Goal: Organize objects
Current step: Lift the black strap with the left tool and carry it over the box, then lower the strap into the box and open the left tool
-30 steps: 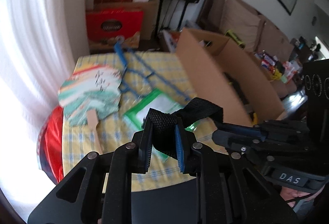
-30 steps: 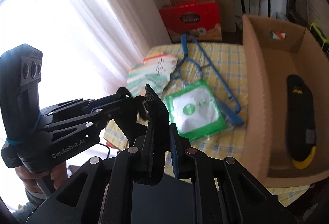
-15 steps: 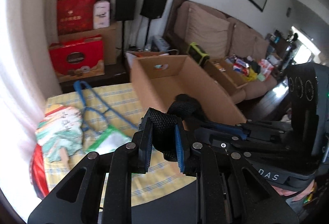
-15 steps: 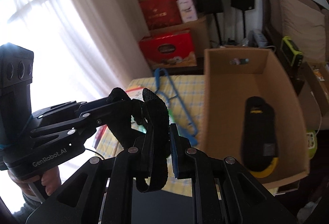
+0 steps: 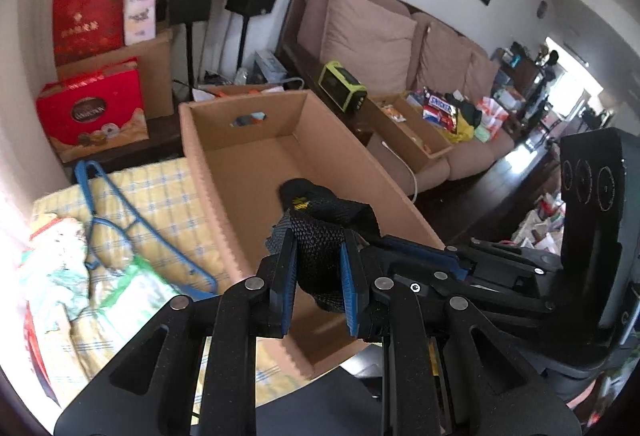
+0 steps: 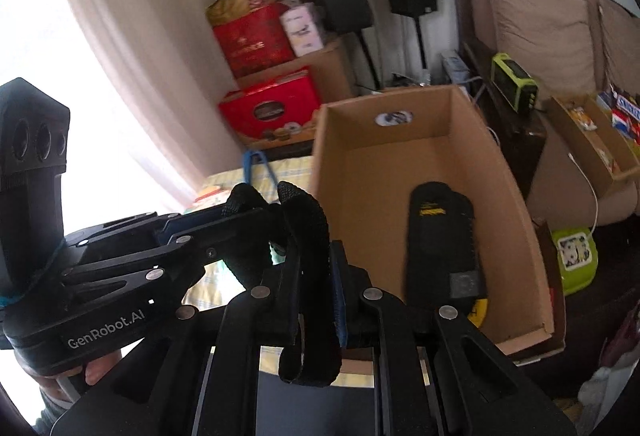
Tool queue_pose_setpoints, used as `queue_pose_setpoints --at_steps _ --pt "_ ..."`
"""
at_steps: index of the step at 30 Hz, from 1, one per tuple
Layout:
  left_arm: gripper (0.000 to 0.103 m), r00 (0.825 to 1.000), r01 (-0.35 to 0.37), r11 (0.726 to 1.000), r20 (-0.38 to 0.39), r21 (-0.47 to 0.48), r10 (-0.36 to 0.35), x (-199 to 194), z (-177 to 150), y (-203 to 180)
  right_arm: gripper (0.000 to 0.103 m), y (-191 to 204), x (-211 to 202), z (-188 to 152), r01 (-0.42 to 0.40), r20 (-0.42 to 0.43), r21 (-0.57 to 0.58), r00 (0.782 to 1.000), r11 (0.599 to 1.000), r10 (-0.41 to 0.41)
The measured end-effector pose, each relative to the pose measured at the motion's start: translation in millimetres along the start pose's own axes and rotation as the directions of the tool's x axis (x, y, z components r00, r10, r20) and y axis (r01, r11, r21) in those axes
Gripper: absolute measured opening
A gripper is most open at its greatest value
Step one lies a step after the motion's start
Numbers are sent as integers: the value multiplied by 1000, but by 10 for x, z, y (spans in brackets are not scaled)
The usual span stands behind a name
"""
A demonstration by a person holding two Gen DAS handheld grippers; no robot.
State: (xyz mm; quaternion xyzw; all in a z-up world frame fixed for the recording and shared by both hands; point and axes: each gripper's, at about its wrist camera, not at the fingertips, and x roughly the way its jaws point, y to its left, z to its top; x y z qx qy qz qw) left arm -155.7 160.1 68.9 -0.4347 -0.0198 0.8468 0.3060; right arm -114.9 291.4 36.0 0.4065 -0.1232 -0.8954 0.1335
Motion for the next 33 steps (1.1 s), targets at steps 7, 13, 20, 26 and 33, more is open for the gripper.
queue_pose_setpoints --at_steps 7,13,20,26,33 --pt "18 998 -24 1000 -56 13 24 363 19 -69 13 -285 190 -10 13 -31 57 999 998 -11" --pt "19 992 -79 997 -103 0 79 630 -46 59 13 -400 550 -65 14 -82 90 997 996 -6" --pt "35 988 -91 994 -126 -53 84 714 -57 256 16 -513 898 -155 58 -159 105 986 993 -41" --pt "40 992 -95 994 -93 -60 90 569 -34 326 38 -608 853 -168 89 -147 117 986 989 -72" --pt "58 994 -90 993 -73 -79 84 409 -51 400 46 -580 719 -132 111 -130 111 987 988 -97"
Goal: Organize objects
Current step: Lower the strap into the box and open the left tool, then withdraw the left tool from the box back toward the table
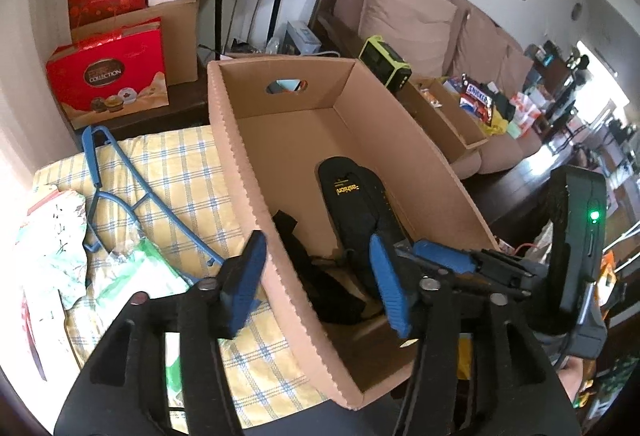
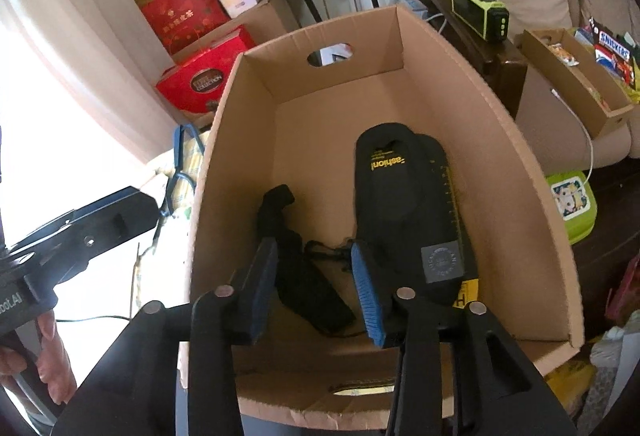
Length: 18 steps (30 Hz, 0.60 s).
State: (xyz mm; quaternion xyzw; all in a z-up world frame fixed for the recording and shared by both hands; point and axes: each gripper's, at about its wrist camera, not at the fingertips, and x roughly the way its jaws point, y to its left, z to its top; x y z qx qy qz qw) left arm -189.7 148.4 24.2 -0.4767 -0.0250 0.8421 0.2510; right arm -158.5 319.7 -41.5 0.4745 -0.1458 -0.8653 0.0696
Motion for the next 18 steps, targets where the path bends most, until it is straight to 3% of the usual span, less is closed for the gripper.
queue_pose_setpoints --at_steps 2,6,9,14,16,18 --pt "63 1000 -3 1000 9 -9 3 -51 -15 44 56 14 -75 0 24 17 -6 1000 1000 -24" --pt "73 999 -26 999 26 -24 27 -160 -72 185 57 90 -182 -8 11 36 -22 999 1000 -10" --pt "83 998 -49 998 30 -33 50 -230 -134 297 63 188 -235 -22 -2 49 -41 999 999 4" --pt "95 994 -96 995 41 -40 98 -356 -264 506 82 392 -255 -48 -37 56 -78 998 996 41" --pt "95 994 -102 993 39 -51 104 -399 -305 596 82 481 -231 -61 -46 50 -91 997 995 51" --pt "103 993 -108 992 35 -66 110 -433 -352 697 83 549 -205 -81 -59 40 -100 997 993 63"
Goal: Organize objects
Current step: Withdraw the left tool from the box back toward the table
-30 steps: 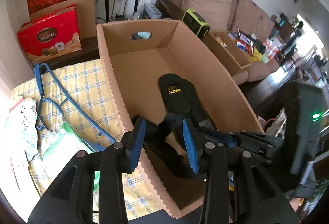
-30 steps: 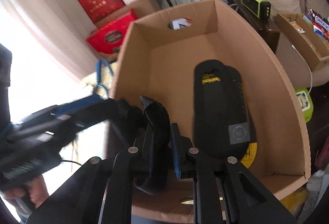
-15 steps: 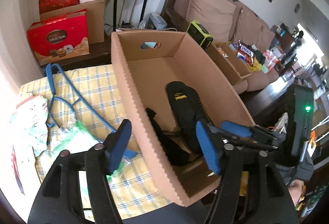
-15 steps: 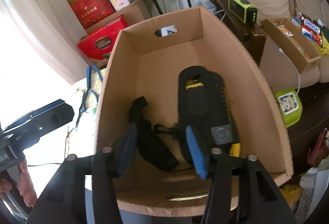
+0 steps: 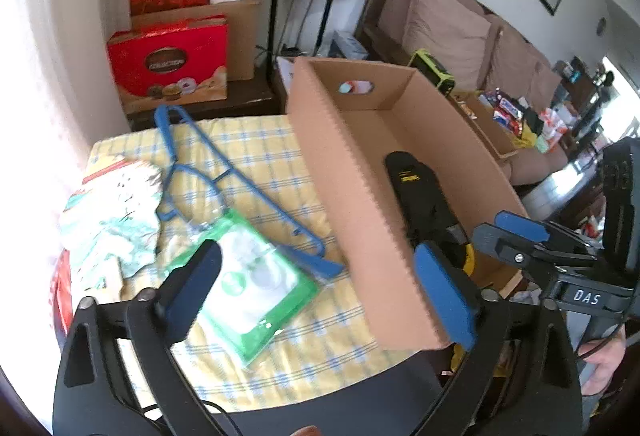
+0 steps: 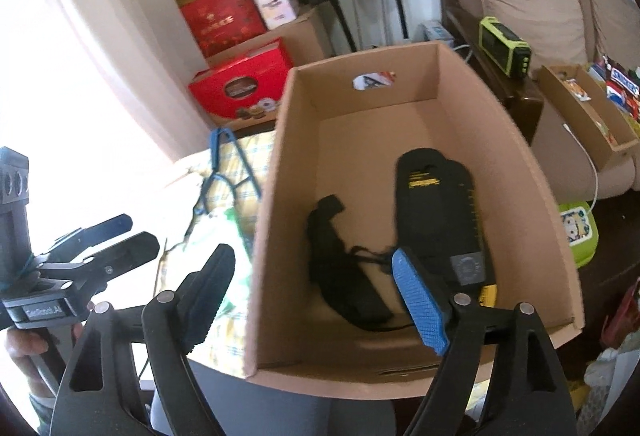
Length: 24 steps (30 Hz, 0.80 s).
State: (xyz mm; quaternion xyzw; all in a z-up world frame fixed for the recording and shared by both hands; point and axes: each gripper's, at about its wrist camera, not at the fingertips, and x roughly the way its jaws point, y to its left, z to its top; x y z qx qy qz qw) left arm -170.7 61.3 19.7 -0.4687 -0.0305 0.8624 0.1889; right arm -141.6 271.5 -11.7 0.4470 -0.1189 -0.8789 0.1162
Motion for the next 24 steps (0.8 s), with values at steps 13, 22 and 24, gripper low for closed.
queue_pose_setpoints --at_steps 13,22,24 --pt "103 995 -99 994 29 -36 100 -182 -274 514 99 523 170 -76 32 -9 -134 999 990 -34" --pt "103 989 -134 989 60 -59 137 -291 -450 733 103 790 276 -119 46 -17 -187 999 981 -50" --pt "103 988 -138 988 62 -64 142 -305 -478 774 103 845 303 -131 49 -17 -200 998 979 -53"
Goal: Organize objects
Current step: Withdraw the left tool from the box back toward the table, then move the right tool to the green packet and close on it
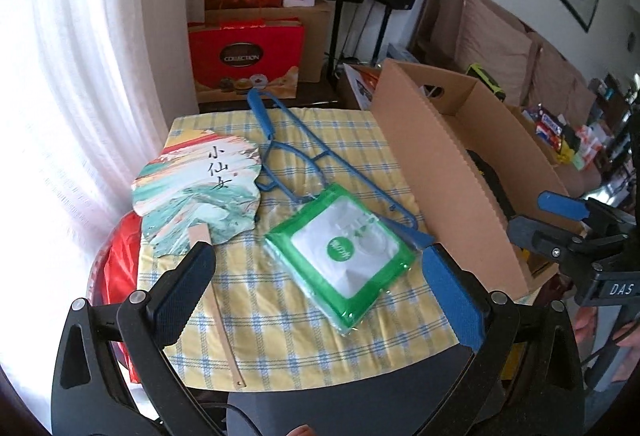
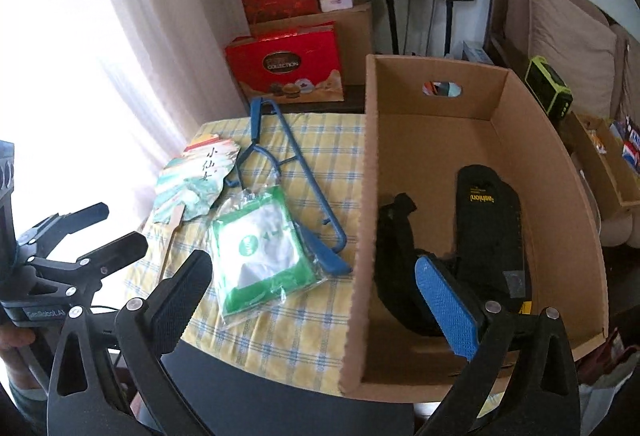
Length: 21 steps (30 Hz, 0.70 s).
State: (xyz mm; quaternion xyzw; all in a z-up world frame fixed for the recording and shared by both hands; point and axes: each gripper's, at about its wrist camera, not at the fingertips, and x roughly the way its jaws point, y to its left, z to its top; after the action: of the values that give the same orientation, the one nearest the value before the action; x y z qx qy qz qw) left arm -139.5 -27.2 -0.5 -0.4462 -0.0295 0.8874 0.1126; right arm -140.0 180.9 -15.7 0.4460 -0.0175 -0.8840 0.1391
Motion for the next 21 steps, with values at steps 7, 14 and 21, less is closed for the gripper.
queue_pose_setpoints --at_steps 7,14,21 --pt "103 1000 1 999 -4 -43 -2 26 -77 185 103 187 132 36 -5 -9 -28 1000 1000 4" --pt "103 998 35 993 -40 -111 -40 172 -219 378 102 260 391 155 5 -31 -50 999 999 -7" --pt "93 991 95 972 -75 -215 -113 403 -326 515 95 310 637 284 -54 -57 -33 997 998 52"
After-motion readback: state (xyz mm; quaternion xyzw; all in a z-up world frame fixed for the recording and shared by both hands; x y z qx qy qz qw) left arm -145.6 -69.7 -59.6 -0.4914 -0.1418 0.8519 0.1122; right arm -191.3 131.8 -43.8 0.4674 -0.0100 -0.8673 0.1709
